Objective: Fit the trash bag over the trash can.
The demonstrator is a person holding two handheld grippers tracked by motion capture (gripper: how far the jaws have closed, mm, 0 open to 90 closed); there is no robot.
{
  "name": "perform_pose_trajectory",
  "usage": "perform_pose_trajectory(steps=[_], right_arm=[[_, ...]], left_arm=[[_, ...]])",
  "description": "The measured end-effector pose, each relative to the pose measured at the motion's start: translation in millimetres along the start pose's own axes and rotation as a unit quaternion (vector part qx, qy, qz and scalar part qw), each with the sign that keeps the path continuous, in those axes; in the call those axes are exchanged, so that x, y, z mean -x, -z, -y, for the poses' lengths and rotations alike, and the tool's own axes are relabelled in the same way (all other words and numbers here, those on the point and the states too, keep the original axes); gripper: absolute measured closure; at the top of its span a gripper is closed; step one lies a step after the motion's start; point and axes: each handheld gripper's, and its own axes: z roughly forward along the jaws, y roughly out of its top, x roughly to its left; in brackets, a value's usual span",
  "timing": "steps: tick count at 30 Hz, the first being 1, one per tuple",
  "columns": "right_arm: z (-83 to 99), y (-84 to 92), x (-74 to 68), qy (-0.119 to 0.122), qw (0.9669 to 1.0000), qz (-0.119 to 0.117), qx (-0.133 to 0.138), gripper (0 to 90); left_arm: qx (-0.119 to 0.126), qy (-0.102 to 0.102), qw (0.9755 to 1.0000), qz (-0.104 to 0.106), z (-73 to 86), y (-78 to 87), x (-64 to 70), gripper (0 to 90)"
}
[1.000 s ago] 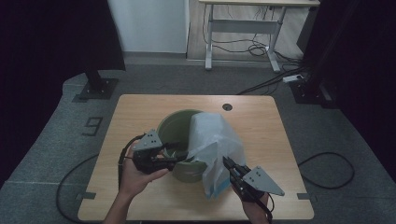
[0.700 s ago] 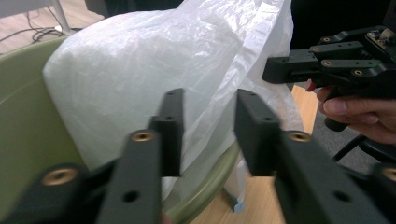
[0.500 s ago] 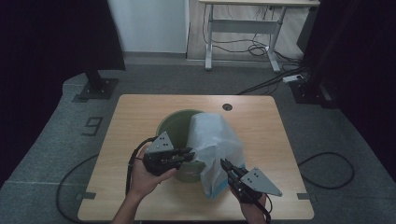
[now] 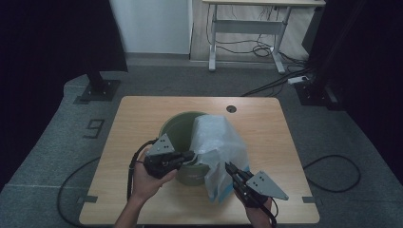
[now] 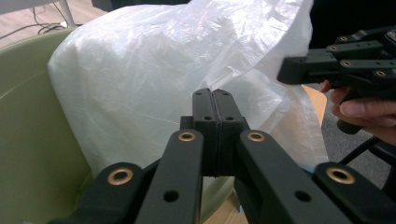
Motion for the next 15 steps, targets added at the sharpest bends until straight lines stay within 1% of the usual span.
perform_pose_trajectory(steps=[1, 2, 4, 5, 7, 9, 10, 11, 12, 13, 14, 15], right_arm=[[0.3, 0.6, 0.0, -0.003, 1.0000, -0.008, 0.002, 85.1], [0.3, 1.2, 0.0, -0.006, 0.9998, -0.018, 0.003, 80.5], [-0.7, 5.0, -1.2, -0.019, 0.9985, -0.052, 0.009, 66.9], [-2.0, 9.6, -3.5, -0.021, 0.9978, -0.060, 0.018, 61.9], [-4.2, 17.2, -5.7, -0.019, 0.9973, -0.066, 0.026, 55.3], [-6.0, 27.0, -3.7, -0.023, 0.9968, -0.068, 0.035, 51.1], [-6.2, 29.9, -1.9, -0.026, 0.9968, -0.066, 0.036, 49.8], [-5.8, 34.0, 2.3, -0.028, 0.9974, -0.056, 0.036, 48.4], [-5.0, 35.8, 5.5, -0.030, 0.9977, -0.051, 0.034, 47.2], [-3.4, 37.5, 10.6, -0.037, 0.9978, -0.046, 0.029, 45.8], [-0.2, 38.4, 17.8, -0.051, 0.9978, -0.038, 0.018, 44.1], [2.1, 38.4, 22.2, -0.059, 0.9976, -0.033, 0.010, 42.2]], left_arm=[[0.000, 0.003, 1.0000, -0.002, 0.5, 1.0, -1.6, 89.8], [0.000, 0.008, 0.9999, -0.006, 1.3, 2.7, -3.9, 89.9], [0.002, 0.020, 0.9997, -0.015, 3.9, 7.5, -9.9, 89.9], [0.001, 0.023, 0.9995, -0.020, 4.9, 9.4, -11.8, 90.0], [0.002, 0.032, 0.9990, -0.030, 7.8, 15.2, -17.3, 90.0], [0.005, 0.037, 0.9985, -0.041, 10.3, 21.9, -23.0, 90.0], [0.007, 0.042, 0.9980, -0.047, 11.5, 26.0, -26.5, 90.0], [0.009, 0.045, 0.9977, -0.051, 12.2, 28.3, -28.6, 90.0], [0.011, 0.049, 0.9972, -0.056, 13.1, 31.1, -31.1, 90.0], [0.011, 0.052, 0.9967, -0.062, 14.2, 34.0, -34.5, 90.0], [0.012, 0.054, 0.9963, -0.065, 15.0, 35.5, -36.7, 90.0], [0.013, 0.058, 0.9958, -0.069, 15.9, 37.3, -39.6, 90.0]])
